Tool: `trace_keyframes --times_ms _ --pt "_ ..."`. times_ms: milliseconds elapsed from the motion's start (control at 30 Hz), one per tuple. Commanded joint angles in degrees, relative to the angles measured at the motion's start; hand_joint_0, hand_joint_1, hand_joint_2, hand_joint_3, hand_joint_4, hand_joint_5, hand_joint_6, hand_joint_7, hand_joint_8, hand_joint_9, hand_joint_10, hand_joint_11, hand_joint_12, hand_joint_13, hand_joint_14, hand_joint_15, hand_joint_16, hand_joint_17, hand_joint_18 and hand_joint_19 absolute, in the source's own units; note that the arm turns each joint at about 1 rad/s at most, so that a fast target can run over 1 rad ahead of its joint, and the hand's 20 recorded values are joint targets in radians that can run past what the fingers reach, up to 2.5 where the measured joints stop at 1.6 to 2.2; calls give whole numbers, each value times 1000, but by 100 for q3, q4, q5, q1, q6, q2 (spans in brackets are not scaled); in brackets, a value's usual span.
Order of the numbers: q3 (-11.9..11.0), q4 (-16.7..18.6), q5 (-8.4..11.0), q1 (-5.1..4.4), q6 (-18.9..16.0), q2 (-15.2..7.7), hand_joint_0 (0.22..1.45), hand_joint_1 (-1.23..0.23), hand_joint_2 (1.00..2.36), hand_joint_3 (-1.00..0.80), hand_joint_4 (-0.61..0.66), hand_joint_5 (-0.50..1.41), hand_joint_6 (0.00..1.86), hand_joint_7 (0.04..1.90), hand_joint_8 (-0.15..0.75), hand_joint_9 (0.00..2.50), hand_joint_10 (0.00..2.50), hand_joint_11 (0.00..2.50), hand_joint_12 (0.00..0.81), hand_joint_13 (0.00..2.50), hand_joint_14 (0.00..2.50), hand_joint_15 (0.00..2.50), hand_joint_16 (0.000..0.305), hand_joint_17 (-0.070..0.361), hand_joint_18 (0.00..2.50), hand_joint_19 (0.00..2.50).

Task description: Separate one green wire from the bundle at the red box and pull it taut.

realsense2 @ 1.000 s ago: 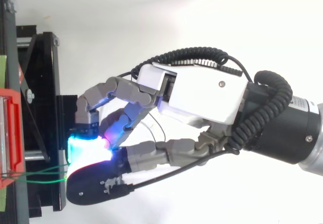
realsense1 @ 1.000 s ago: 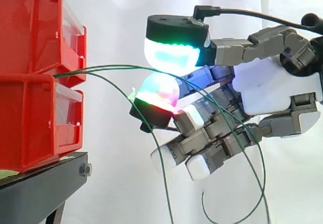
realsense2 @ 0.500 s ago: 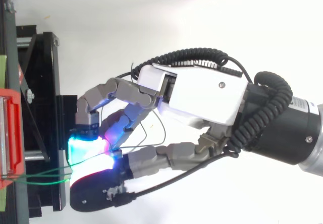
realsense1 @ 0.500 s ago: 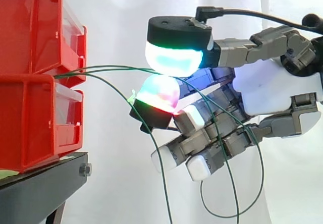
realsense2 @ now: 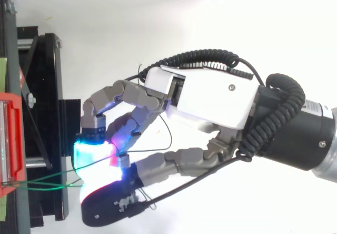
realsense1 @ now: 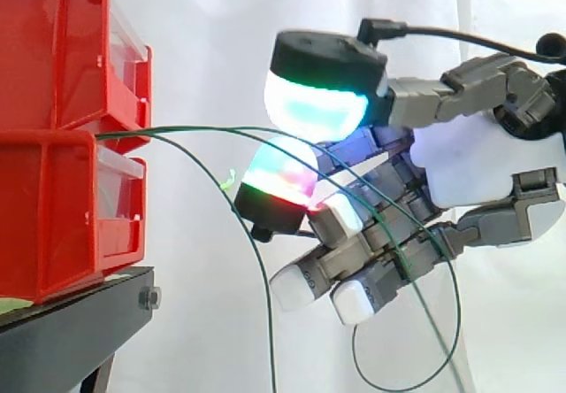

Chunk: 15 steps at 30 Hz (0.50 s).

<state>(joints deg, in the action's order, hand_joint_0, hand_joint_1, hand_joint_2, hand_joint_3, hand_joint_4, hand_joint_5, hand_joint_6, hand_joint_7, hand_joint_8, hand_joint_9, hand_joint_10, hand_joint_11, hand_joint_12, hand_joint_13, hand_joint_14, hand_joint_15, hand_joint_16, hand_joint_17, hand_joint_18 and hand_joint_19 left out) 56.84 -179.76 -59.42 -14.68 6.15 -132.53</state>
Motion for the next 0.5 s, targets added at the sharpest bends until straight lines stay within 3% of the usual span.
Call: trace_keyframes --times_ms 0,167,467 --pt "-6 -7 1 0 0 -1 511 -577 1000 -500 198 -190 903 1000 340 1042 13 863 334 909 13 380 49 111 916 418" --pt "3 -42 -8 0 -44 -1 577 -438 1000 -500 184 -188 890 1039 333 1061 16 854 320 898 13 391 47 106 887 448" --pt "-6 -103 -8 0 -193 -1 596 -612 1016 -242 183 -192 899 1124 332 1031 16 870 324 888 13 394 47 106 882 453"
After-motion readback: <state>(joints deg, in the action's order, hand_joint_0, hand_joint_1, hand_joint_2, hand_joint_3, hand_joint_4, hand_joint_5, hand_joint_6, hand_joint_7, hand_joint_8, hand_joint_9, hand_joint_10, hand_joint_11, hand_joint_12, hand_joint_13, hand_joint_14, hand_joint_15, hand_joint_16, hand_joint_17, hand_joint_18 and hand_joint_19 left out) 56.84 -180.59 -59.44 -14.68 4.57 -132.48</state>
